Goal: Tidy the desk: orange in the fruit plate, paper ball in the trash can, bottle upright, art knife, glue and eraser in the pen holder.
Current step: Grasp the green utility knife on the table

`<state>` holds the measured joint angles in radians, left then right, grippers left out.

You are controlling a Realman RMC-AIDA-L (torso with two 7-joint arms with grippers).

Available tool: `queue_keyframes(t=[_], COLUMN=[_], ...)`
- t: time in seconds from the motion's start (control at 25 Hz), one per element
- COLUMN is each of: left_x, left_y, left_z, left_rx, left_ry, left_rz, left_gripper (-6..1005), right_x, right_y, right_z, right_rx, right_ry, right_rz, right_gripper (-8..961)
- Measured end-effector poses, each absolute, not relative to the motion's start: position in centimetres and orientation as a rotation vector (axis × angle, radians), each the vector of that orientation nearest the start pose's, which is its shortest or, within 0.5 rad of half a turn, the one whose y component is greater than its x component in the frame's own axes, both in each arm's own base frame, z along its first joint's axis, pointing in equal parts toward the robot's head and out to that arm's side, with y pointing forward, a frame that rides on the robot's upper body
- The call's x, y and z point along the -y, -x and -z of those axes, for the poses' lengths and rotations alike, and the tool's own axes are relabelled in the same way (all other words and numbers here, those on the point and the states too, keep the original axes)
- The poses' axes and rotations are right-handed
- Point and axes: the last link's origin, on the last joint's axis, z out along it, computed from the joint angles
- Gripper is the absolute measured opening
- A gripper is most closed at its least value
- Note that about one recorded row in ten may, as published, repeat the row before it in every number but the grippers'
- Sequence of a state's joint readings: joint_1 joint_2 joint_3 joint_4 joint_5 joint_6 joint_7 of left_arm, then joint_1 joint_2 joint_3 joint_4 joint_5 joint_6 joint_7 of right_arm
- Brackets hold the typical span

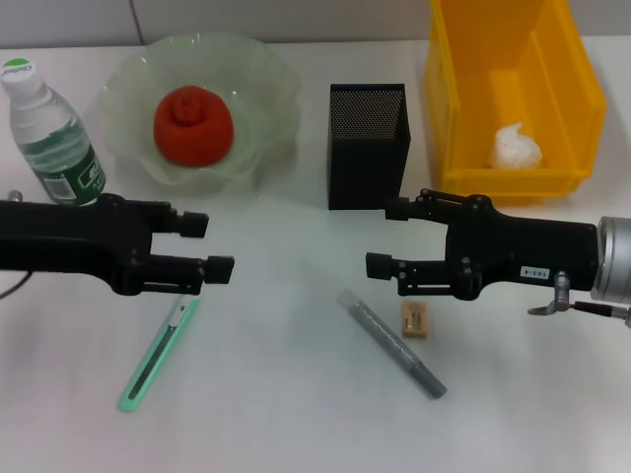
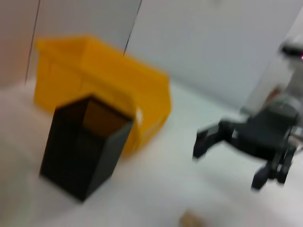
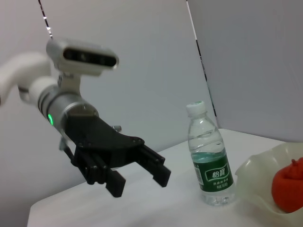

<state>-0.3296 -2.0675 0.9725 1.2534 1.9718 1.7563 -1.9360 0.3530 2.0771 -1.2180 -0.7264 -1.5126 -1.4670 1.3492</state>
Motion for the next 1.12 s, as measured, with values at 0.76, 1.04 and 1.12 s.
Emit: queue_keyframes(t=[0.76,1.04,1.12], left_x=[-31.0,-31.8,-32.1], left_y=[16.2,17.5,18.1], left_z=[0.4,1.8,2.1], left_rx=[0.892,0.943,0.96], left_ry=[2.68,2.646,2.631], left_rz=[-0.582,-0.612,-0.623], left_gripper=[687,661,654], right_x=[-30.5,-30.7,-30.7], right_y=[-24.3,-24.3,-24.3], right_z=[3.7,3.9,4.0], right_rx=[-0.594,-0.599,-0.605], right_ry=[2.73,2.727,2.729], right_rz=[-0.858,-0.846,-0.847], right_gripper=[846,846,846])
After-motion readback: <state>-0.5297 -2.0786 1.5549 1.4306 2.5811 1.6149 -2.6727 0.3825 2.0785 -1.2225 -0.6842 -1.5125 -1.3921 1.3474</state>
